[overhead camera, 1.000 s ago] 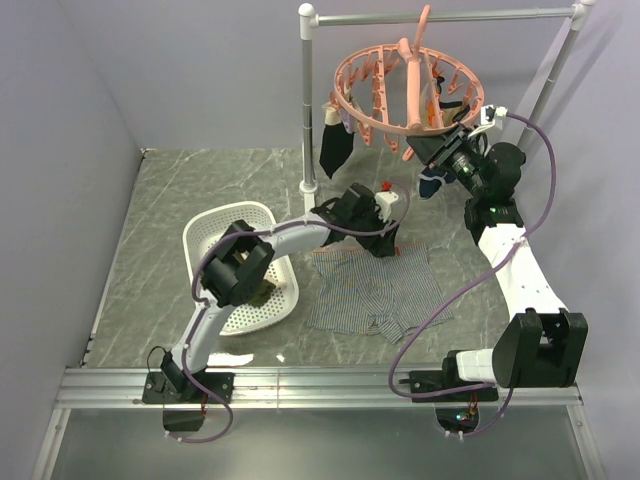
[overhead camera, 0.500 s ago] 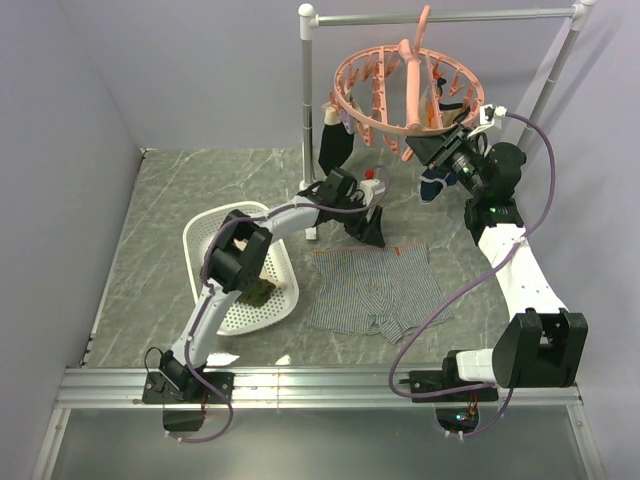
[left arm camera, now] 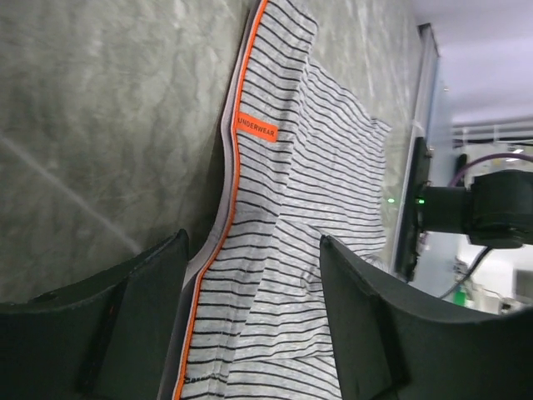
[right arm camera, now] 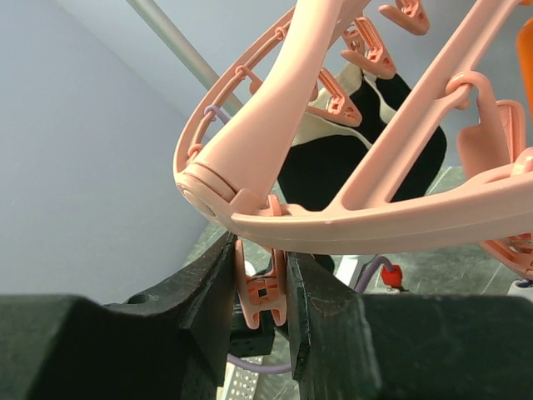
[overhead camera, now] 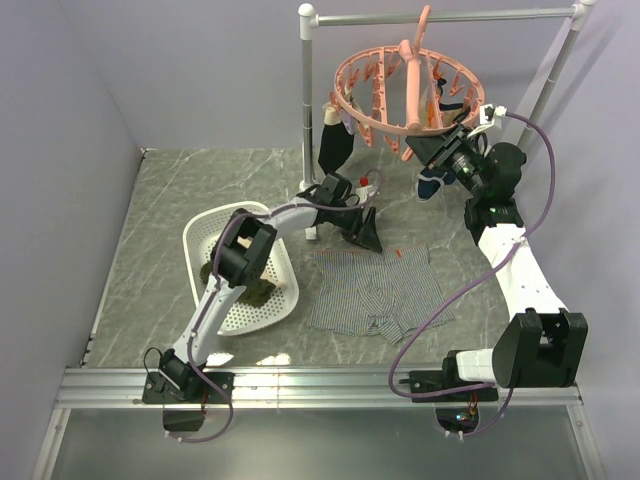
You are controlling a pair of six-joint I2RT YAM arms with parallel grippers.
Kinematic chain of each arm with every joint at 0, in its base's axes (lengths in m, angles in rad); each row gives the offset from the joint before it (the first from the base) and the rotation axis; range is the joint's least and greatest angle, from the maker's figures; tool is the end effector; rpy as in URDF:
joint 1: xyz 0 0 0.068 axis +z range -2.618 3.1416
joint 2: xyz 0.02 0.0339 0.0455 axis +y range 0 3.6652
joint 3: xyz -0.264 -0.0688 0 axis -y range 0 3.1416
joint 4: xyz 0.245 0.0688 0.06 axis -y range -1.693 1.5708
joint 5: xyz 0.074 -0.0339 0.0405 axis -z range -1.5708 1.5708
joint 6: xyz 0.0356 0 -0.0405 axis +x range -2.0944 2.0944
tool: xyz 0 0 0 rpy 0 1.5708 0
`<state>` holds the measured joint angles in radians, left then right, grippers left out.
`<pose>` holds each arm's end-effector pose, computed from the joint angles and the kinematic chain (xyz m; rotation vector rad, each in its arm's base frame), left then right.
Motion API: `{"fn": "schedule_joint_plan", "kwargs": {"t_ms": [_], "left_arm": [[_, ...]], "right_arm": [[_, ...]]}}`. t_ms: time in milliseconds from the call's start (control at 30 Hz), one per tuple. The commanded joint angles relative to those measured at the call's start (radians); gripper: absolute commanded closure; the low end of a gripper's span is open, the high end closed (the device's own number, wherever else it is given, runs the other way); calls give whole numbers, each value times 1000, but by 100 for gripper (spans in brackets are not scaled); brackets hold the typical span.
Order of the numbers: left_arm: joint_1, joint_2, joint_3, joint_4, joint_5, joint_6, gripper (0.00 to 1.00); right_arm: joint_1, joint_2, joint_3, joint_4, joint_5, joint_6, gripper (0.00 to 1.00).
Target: Clip the underwear to the hanger
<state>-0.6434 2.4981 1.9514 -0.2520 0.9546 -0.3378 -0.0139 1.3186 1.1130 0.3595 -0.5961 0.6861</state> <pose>0.4127 -0.3458 0.1280 0.8784 2.3338 -1.5805 0.3087 0.0157 0.3937 0.0087 1.5179 0.9644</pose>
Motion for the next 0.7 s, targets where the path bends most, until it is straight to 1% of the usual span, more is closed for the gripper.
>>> {"fn": "schedule_joint_plan", "kwargs": {"t_ms": [0,167,267,400,667], "left_arm": [[-16,42,49,8,59,-47,30],[-22,64,43,91,82,-112,32],[-32,67,41,126,72,-125,31],[-42,90,58,203,85,-182,34],[-68,136,90,244,107,-234,41]], "right_arm": [[-9,-12,18,76,-5,-13,100],[-9,-7,18,76,-7,-14,100],[-9,-5,16,75,-8,-13,100],[-9,-5,13,73,-7,-14,100],[-9,-7,11,67,-2,-23,100]]}}
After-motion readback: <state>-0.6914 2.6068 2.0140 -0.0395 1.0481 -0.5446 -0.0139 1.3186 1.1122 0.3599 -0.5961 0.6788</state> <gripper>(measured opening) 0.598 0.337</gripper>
